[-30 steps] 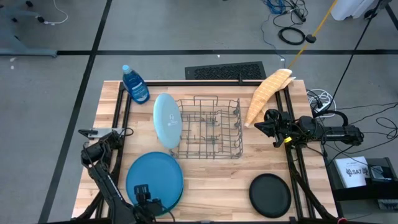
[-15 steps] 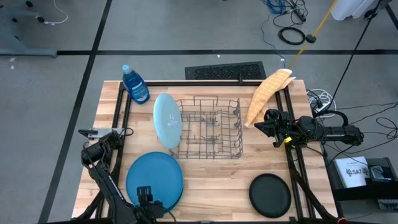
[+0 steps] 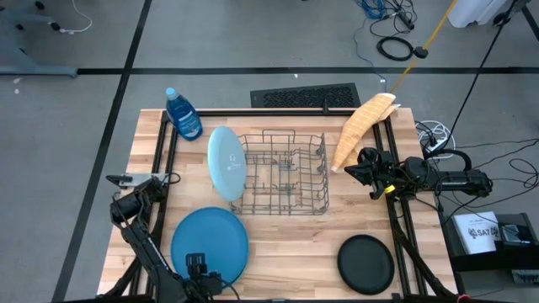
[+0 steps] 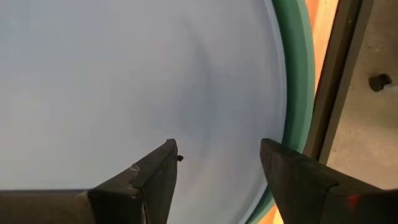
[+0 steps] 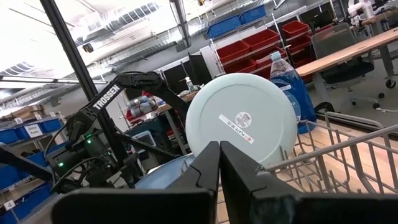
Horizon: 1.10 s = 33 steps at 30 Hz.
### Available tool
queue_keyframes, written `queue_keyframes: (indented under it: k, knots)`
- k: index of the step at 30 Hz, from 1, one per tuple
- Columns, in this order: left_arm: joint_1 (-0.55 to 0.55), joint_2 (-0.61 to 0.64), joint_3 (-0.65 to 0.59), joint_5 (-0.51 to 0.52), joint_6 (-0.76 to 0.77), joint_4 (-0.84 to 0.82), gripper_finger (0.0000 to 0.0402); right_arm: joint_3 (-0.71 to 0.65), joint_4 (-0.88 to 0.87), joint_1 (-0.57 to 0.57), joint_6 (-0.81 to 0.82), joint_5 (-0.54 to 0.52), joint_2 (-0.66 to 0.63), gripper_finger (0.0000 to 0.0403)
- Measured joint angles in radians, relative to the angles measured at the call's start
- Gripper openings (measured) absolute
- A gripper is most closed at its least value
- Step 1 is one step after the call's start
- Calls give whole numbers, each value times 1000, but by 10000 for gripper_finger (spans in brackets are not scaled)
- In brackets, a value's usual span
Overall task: Sort dishes
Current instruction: Put the blue plate into the dish rack
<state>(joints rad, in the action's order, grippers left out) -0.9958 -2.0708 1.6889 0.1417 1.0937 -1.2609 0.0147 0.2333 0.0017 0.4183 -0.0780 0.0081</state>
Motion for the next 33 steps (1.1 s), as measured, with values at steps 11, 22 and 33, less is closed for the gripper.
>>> queue_keyframes:
  k: [11, 22, 33]
  knots:
    - [1, 0, 30, 13, -1, 4, 230, 0, 0, 0, 0, 0, 0, 9]
    - [1, 0, 30, 56, 53, -81, 230, 0, 0, 0, 0, 0, 0, 9]
    - [1, 1, 107, 144, 15, -17, 230, 0, 0, 0, -3, 0, 0, 9]
